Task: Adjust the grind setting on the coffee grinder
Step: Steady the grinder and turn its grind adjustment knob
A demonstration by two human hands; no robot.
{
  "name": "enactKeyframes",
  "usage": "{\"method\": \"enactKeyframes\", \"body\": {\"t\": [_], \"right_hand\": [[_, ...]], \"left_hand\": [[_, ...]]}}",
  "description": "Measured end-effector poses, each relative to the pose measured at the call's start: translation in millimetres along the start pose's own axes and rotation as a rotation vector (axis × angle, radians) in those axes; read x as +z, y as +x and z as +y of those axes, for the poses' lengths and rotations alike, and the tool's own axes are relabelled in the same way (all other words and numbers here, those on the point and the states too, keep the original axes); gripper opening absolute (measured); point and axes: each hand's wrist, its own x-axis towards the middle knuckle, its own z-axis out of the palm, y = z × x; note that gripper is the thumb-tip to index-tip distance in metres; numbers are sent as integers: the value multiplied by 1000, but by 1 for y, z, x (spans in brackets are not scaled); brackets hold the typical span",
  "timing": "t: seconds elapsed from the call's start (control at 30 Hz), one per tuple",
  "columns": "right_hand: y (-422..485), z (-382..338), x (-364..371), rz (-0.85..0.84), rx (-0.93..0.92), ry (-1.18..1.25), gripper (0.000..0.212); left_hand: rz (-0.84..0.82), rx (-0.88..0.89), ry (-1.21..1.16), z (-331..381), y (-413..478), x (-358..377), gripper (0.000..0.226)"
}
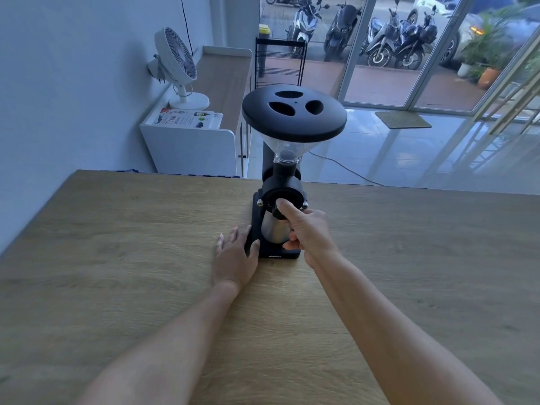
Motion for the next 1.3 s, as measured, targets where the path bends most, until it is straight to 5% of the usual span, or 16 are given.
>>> {"method": "enactKeyframes", "body": {"t": [0.63, 1.03, 1.3], "right_hand": [[-3, 0, 1, 2, -4, -24, 34], [5, 8, -8, -312, 131, 164, 45], [7, 12, -7, -283, 160, 259, 44]], "left_hand": [[0, -2, 19, -2, 2, 3, 52], [-12, -17, -6, -2, 2, 2, 52], [-4, -14, -8, -3, 3, 4, 52]]}}
